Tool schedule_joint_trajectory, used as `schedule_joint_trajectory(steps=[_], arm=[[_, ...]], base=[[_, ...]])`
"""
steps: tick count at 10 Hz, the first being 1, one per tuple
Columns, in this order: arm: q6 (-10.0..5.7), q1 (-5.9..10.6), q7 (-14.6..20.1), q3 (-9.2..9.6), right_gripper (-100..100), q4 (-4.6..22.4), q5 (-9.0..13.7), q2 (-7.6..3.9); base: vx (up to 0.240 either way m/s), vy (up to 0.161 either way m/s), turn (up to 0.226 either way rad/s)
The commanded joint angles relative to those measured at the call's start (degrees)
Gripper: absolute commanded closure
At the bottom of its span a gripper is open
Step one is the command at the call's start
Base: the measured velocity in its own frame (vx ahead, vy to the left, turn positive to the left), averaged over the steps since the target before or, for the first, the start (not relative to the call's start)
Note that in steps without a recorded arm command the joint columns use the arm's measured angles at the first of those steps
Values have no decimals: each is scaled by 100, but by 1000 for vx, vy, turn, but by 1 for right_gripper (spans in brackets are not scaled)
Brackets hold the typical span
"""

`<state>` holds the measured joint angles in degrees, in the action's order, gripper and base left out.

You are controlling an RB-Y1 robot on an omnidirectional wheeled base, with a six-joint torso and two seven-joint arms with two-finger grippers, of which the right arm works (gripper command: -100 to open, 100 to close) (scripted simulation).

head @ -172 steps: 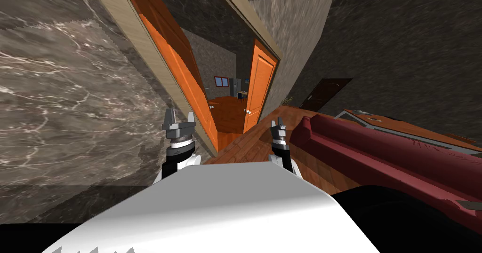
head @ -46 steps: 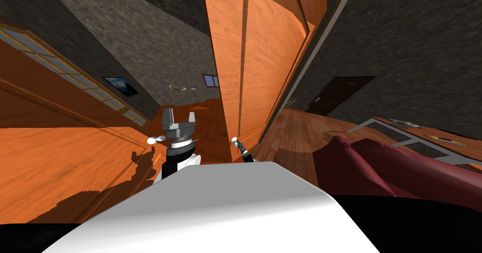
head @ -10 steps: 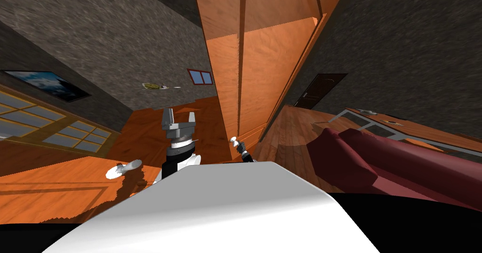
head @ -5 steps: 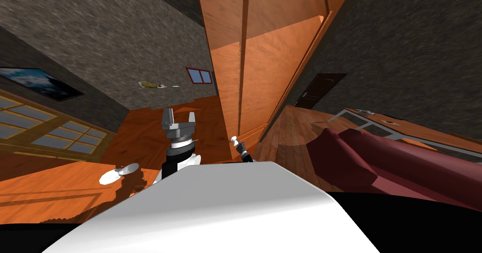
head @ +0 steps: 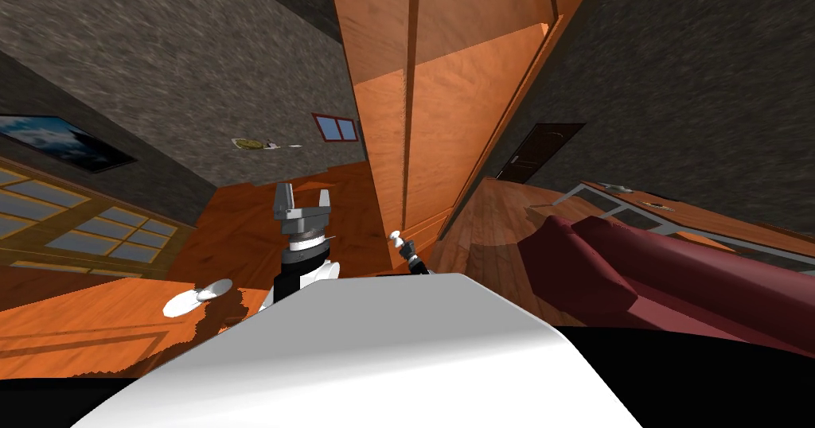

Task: Push the door open

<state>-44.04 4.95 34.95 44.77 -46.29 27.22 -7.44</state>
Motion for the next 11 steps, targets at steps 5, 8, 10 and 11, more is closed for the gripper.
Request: schedule_joint_trajectory(steps=[5,8,10,11], arm=[[-241,242,695,115,100,194,182,183],[-225,146,1010,328,-100,315,470,191],[-292,70,1294,538,-100,174,733,195],[-292,70,1326,538,-100,174,733,195]], base=[[20,29,-34],[-15,-25,-18],[-102,-93,25],[-90,-44,0]])
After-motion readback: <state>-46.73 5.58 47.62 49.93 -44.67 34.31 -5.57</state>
